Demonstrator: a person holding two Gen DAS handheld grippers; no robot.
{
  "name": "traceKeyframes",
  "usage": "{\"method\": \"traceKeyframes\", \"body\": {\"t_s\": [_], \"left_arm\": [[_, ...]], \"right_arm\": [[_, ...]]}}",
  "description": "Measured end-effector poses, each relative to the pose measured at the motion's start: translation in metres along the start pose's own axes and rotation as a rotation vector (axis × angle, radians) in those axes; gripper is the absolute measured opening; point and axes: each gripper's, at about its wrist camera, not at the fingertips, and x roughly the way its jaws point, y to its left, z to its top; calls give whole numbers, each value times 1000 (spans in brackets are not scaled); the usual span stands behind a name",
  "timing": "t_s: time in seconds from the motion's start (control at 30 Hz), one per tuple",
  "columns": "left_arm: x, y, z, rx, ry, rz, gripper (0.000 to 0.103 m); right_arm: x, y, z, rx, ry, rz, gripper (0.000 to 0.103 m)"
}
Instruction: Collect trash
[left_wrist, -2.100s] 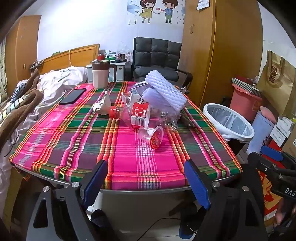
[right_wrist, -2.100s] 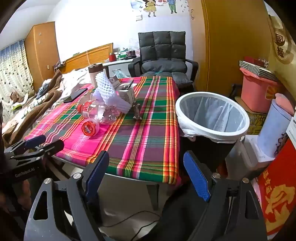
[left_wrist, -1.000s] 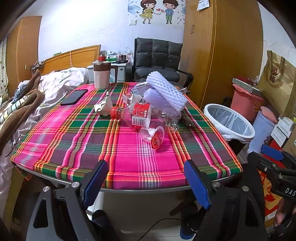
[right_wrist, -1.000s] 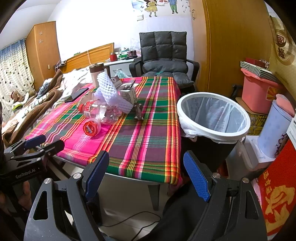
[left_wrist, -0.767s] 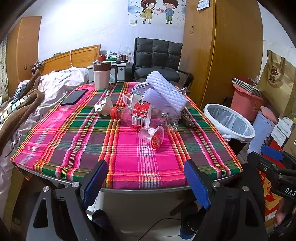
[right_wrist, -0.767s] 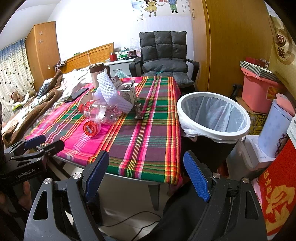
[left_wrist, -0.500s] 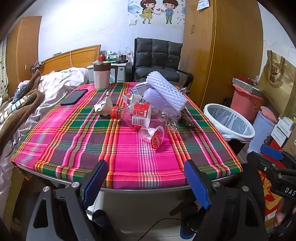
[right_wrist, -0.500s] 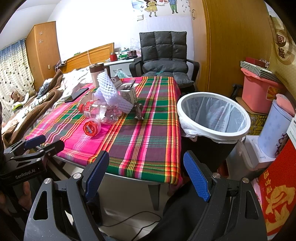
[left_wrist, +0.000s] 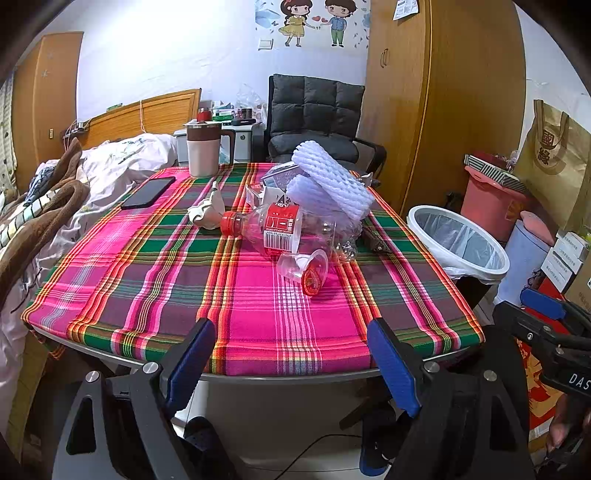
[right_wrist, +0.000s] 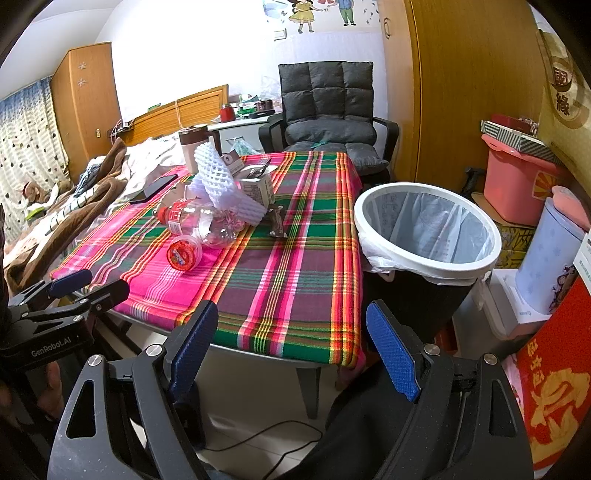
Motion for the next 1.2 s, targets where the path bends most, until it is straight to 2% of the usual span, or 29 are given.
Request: {"method": "traceKeyframes", "body": {"t_s": [0.8,1.2], "left_arm": [[2,2,0,2,6,0,84],[10,-2,7,37,-3,-4,84]], "right_arm": [[-1,0,1,0,-3,2,84],[5,1,5,-7,-1,13,84]]}}
